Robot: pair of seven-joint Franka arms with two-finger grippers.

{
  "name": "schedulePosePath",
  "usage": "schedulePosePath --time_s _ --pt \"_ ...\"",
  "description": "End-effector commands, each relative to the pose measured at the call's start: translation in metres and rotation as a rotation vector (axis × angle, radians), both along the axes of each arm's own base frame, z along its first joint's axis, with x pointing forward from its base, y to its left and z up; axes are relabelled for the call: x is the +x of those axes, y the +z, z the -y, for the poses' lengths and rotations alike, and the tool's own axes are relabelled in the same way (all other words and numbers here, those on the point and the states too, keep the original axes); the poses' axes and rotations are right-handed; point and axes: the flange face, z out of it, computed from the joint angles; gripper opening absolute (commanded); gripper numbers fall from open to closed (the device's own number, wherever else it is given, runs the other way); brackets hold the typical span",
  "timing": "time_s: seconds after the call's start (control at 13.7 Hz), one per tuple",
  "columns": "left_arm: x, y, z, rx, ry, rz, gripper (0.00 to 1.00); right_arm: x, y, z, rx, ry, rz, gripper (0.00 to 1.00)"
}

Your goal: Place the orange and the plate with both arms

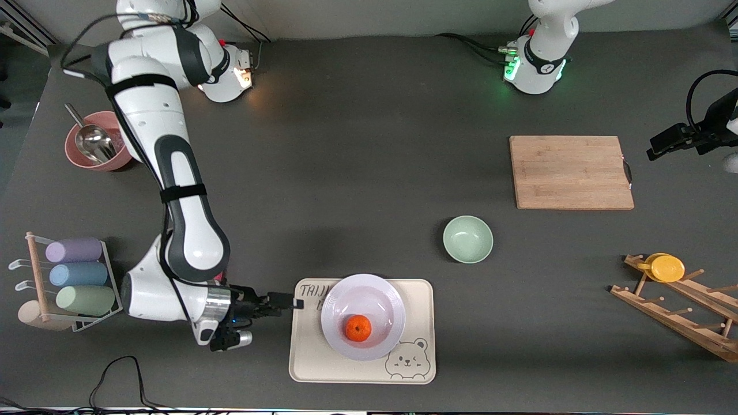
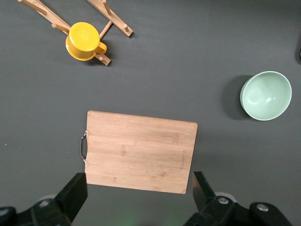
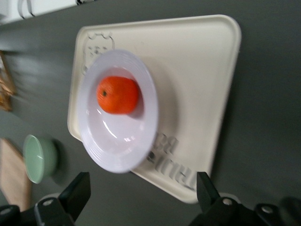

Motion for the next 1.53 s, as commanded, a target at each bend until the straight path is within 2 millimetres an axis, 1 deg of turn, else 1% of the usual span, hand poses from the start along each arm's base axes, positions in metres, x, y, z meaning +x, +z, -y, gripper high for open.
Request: schedulePosePath --time_s 0.0,0.15,0.29,0.36,0.44,0.51,0.66,0.88,0.95,1.02,1.09,1.17,1.24,1.31,1.46 --pt "-0.004 0.002 -0.003 0.003 -0.01 0.001 1.0 -0.044 0.056 0.03 -0.246 0.113 -0.014 1.0" --pt "-0.004 0.003 -0.003 0.001 -0.007 0.003 1.0 -0.064 0.098 0.055 -0.356 0.152 -0.086 1.0" --pt "-0.005 0.003 -0.003 0.002 0.005 -0.001 1.0 -0.078 0.128 0.08 -0.423 0.181 -0.136 1.0" --pt "-0.006 0.004 -0.003 0.003 0.005 0.001 1.0 -0.087 0.14 0.095 -0.423 0.164 -0.142 1.0" --pt "-0.01 0.009 -0.002 0.005 0.005 0.003 1.0 -0.102 0.151 0.103 -0.414 0.149 -0.137 1.0" --pt "-0.011 0.01 -0.004 0.004 0.008 0.001 1.0 -0.119 0.161 0.102 -0.422 0.145 -0.112 1.0" --pt "-0.012 0.012 -0.007 0.007 0.014 0.005 1.0 -0.155 0.179 0.109 -0.459 0.112 -0.073 1.0" --pt "-0.015 0.01 -0.007 0.009 0.014 -0.003 1.0 -0.198 0.208 0.116 -0.508 0.059 -0.066 1.0" --pt "-0.018 0.009 -0.005 0.01 0.014 -0.005 1.0 -0.209 0.218 0.112 -0.523 0.076 -0.046 1.0" --pt "-0.019 0.008 -0.005 0.011 0.013 -0.007 1.0 -0.215 0.229 0.11 -0.519 0.068 -0.031 1.0" --pt "-0.018 0.006 -0.005 0.01 0.013 -0.005 1.0 -0.221 0.242 0.116 -0.51 0.055 -0.024 1.0" --pt "-0.017 0.004 -0.005 0.01 0.013 -0.008 1.0 -0.225 0.25 0.122 -0.516 0.053 -0.033 1.0" --pt "-0.018 0.004 -0.004 0.006 0.015 -0.015 1.0 -0.223 0.26 0.126 -0.538 0.054 -0.012 1.0" --pt "-0.019 0.003 -0.004 0.0 0.019 -0.024 1.0 -0.218 0.272 0.134 -0.554 0.03 0.009 1.0" --pt "-0.019 0.002 -0.003 0.001 0.022 -0.029 1.0 -0.21 0.287 0.151 -0.558 -0.01 0.031 1.0"
